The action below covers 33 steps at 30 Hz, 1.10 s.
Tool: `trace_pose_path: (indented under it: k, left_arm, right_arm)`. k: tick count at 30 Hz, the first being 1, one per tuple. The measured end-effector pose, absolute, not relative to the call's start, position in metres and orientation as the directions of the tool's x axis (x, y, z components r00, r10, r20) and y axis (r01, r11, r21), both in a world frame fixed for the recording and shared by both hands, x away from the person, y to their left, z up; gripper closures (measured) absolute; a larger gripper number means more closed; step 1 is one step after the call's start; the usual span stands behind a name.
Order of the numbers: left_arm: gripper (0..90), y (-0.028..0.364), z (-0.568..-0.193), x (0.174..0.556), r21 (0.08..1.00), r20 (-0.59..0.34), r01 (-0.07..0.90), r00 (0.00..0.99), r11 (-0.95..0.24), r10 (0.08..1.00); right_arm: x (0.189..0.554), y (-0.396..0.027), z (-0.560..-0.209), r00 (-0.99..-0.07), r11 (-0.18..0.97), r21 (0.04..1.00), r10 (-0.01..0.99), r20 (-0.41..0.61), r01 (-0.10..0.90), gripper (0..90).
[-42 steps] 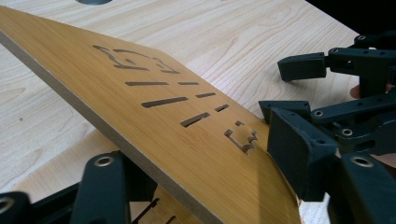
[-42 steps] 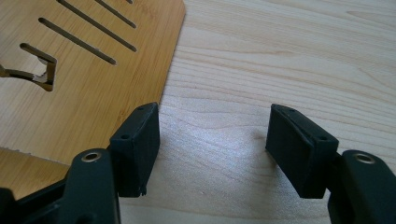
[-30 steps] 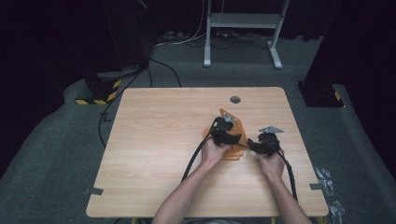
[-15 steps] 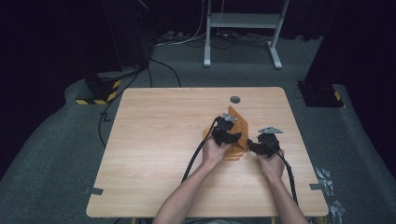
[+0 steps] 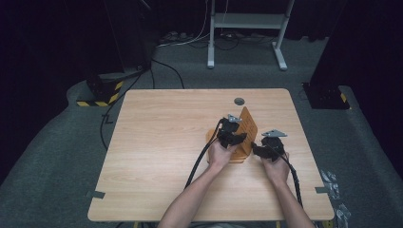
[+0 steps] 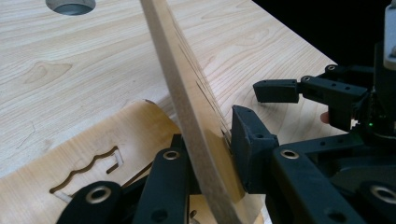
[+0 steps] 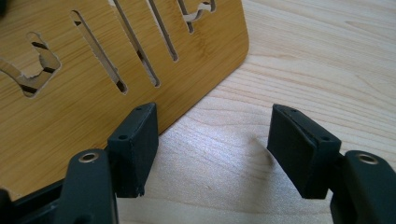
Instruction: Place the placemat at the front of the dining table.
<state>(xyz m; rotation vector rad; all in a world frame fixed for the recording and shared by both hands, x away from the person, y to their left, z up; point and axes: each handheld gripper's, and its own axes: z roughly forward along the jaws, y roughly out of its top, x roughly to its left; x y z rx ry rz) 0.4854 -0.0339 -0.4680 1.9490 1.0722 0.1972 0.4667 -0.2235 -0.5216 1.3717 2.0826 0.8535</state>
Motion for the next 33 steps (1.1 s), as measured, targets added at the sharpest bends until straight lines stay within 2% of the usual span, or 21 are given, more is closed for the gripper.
trace_pose_path:
  k: [14,33]
  left_arm:
    - [85.9,-0.032,-0.462,0.485,0.764,-0.305,0.613,0.620,-0.203,0.723]
    - [86.4,-0.019,-0.449,0.480,0.795,-0.302,0.580,0.632,-0.177,0.714]
  right_arm:
    - [0.466,-0.223,-0.521,-0.366,0.292,0.730,0.928,-0.061,0.618,33.8]
    - [0.467,-0.224,-0.521,-0.368,0.297,0.731,0.927,-0.068,0.614,33.7]
